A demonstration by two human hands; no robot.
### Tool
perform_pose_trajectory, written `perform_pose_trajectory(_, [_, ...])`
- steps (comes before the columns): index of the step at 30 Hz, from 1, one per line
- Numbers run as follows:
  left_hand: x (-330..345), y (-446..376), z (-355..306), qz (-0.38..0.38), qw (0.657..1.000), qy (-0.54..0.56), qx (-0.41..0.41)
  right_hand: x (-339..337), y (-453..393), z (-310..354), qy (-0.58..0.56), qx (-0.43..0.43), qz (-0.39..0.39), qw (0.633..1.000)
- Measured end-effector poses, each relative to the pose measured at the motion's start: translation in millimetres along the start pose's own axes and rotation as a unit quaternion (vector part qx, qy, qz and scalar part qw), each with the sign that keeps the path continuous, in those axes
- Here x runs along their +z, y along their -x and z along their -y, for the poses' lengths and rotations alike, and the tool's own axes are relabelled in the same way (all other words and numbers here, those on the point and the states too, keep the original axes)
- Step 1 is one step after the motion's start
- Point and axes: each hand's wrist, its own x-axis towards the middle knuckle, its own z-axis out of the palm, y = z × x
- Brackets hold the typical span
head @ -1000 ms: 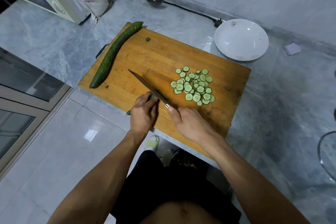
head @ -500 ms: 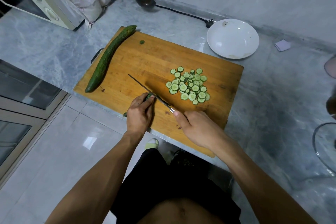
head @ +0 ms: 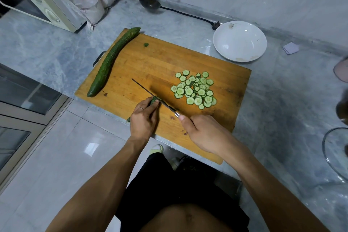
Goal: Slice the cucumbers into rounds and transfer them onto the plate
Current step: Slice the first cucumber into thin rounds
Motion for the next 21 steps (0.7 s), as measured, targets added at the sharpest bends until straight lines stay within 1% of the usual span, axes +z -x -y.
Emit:
perform_pose_trajectory(4, [-0.2, -1.2, -2.6, -0.002, 1.000, -0.001, -0.004, -1.5, -5.0, -1.3, 0.001, -0.004, 0.004, 1.000])
perform_pose_trajectory(9, [0.2, -1.4, -1.7, 0.000, 1.000, -0.003, 0.002, -7.0, -8.8, -2.8, -0.033, -0.009, 0.020, 0.999])
perform_pose_trajectory(12, [1.0, -0.9, 0.0, 0.001, 1.000, -0.012, 0.018, 1.3, -15.6, 0.4, -0.019, 0.010, 0.022, 1.000])
perform_pose_trajectory(14, [2.2, -1.3, 0.7, 0.003, 1.000, -0.017, 0.024, 9.3, -23.4, 3.9, -0.005, 0.007, 0.024, 1.000])
perform_pose_trajectory(17, [2.7, -1.1, -1.5, -0.002, 1.000, -0.015, 0.014, 13.6, -32.3, 3.9, 0.005, 0.008, 0.025, 1.000])
perform_pose_trajectory(21, [0.4, -0.5, -4.1, -0.009, 1.000, -0.007, 0.005, 12.0, -34.1, -6.1, -0.026, 0.016, 0.026, 0.999])
